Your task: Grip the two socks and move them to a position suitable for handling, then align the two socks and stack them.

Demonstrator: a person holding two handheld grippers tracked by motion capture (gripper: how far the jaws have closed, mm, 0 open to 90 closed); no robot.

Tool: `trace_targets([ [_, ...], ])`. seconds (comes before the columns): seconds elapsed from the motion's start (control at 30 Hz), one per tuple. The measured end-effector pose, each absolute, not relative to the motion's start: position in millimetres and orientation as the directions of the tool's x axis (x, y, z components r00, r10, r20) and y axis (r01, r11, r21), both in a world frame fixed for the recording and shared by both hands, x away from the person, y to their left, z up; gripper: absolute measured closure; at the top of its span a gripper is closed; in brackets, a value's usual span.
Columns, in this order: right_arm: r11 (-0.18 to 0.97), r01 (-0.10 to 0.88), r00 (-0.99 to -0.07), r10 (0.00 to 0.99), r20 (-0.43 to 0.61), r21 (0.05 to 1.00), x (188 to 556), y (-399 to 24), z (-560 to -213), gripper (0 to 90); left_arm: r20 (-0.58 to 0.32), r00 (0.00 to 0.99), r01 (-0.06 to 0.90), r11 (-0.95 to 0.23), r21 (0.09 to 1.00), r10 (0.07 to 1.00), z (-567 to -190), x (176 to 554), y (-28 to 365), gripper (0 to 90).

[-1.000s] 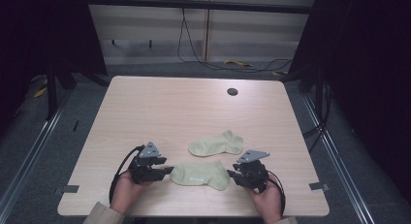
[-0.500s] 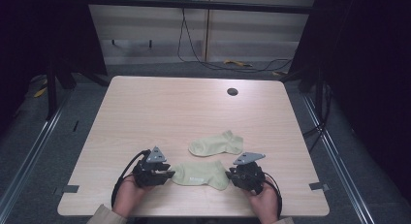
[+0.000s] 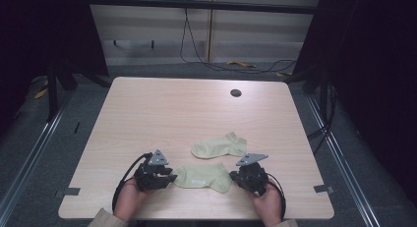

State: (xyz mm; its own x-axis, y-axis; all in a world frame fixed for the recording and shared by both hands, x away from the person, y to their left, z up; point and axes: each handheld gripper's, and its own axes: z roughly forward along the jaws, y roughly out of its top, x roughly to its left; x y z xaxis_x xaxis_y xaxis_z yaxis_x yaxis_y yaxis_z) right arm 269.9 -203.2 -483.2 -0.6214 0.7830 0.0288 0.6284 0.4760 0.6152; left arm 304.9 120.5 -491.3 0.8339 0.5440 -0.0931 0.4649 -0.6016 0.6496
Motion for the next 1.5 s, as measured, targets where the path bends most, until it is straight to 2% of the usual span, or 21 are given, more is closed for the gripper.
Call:
trace_targets([
  [0.23,0.477,0.630,-0.622,0.782,0.031,0.612,270,-203,-483,86.6,-0.091,0.843,0.462,-0.626,0.628,0.531,-491,303,115,89.0],
  [0.47,0.478,0.624,-0.630,0.776,0.035,0.618,271,-202,-482,86.7,-0.079,0.835,0.468,-0.627,0.622,0.545,-489,304,115,90.0],
  [0.8,0.481,0.609,-0.639,0.769,0.030,0.630,271,-203,-478,86.8,-0.089,0.822,0.472,-0.583,0.661,0.563,-479,303,121,90.0],
  [0.83,0.480,0.612,-0.637,0.771,0.031,0.629,271,-203,-478,86.8,-0.083,0.821,0.469,-0.583,0.664,0.565,-481,303,122,88.7],
  [0.87,0.483,0.611,-0.640,0.768,0.033,0.627,272,-203,-479,86.8,-0.072,0.813,0.469,-0.576,0.670,0.578,-483,304,123,73.5],
  [0.9,0.484,0.615,-0.640,0.768,0.035,0.623,272,-202,-479,86.8,-0.086,0.800,0.490,-0.564,0.665,0.594,-487,307,122,65.0],
  [0.93,0.486,0.613,-0.641,0.767,0.033,0.623,273,-202,-480,86.8,-0.091,0.795,0.498,-0.560,0.663,0.599,-490,308,122,60.8],
  [1.13,0.489,0.610,-0.647,0.762,0.036,0.623,274,-201,-480,86.8,-0.092,0.800,0.499,-0.573,0.650,0.593,-494,312,116,65.5],
  [1.23,0.489,0.611,-0.647,0.762,0.036,0.622,275,-200,-480,86.9,-0.123,0.810,0.508,-0.581,0.636,0.574,-492,310,114,86.2],
  [1.5,0.489,0.604,-0.654,0.755,0.041,0.630,277,-200,-476,87.4,-0.109,0.808,0.498,-0.571,0.653,0.579,-482,306,116,88.2],
])
